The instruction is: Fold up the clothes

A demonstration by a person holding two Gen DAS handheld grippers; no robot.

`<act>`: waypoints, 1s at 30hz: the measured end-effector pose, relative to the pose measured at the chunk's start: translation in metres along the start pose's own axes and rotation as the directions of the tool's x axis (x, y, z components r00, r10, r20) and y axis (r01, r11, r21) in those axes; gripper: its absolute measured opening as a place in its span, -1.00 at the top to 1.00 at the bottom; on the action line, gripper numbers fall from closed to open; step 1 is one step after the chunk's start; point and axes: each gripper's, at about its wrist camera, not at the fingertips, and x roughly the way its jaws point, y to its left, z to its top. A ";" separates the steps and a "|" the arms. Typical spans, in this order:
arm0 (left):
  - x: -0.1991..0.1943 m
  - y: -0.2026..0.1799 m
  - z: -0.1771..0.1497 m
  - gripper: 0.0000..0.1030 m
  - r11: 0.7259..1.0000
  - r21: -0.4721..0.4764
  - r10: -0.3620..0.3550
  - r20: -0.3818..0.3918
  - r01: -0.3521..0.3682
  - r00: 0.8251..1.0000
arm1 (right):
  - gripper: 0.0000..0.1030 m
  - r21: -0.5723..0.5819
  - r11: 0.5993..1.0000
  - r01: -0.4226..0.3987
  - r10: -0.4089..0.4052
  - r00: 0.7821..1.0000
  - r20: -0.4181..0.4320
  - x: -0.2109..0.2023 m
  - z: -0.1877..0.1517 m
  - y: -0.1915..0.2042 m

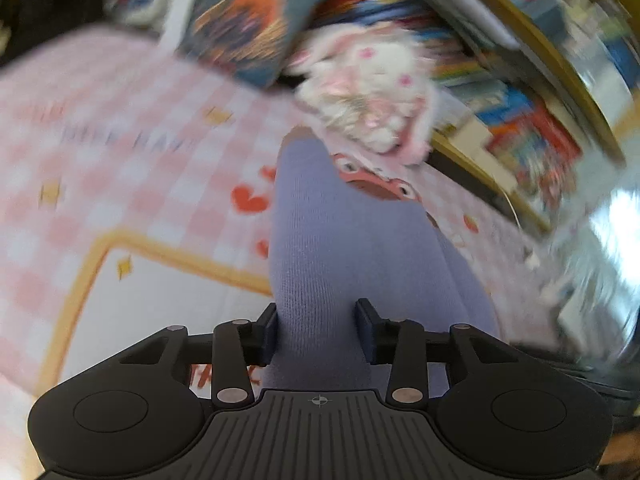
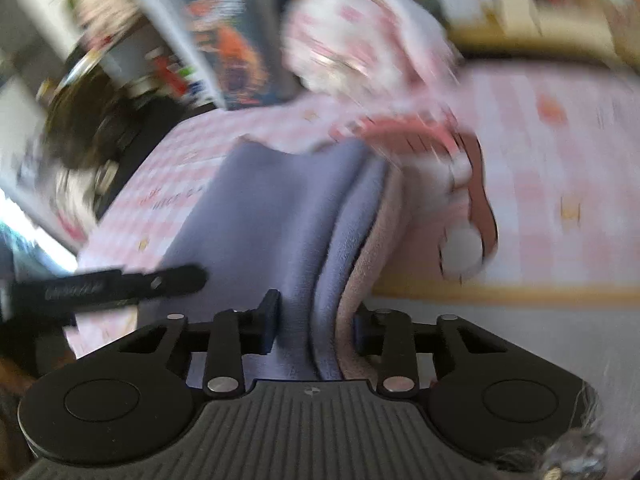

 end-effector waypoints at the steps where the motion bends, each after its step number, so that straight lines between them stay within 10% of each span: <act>1: 0.002 -0.001 0.001 0.24 1.000 0.005 0.003 -0.014 -0.003 1.000 | 0.39 -0.042 0.999 0.011 -0.011 1.000 0.005 -0.003 -0.002 0.006; 12: 0.028 0.040 0.000 -0.18 0.972 -0.224 -0.102 -0.106 0.077 0.989 | -0.07 0.276 0.957 -0.086 0.115 0.989 -0.093 0.014 -0.009 -0.047; 21: 0.015 0.022 -0.002 0.20 0.978 -0.182 -0.110 -0.060 0.097 0.992 | 0.35 0.165 0.980 -0.110 0.119 0.992 -0.041 0.008 -0.004 -0.034; 30: -0.009 0.001 0.002 0.21 0.982 -0.125 -0.143 0.008 0.143 0.990 | 0.37 0.045 0.995 -0.088 0.086 0.994 0.062 -0.022 -0.004 -0.020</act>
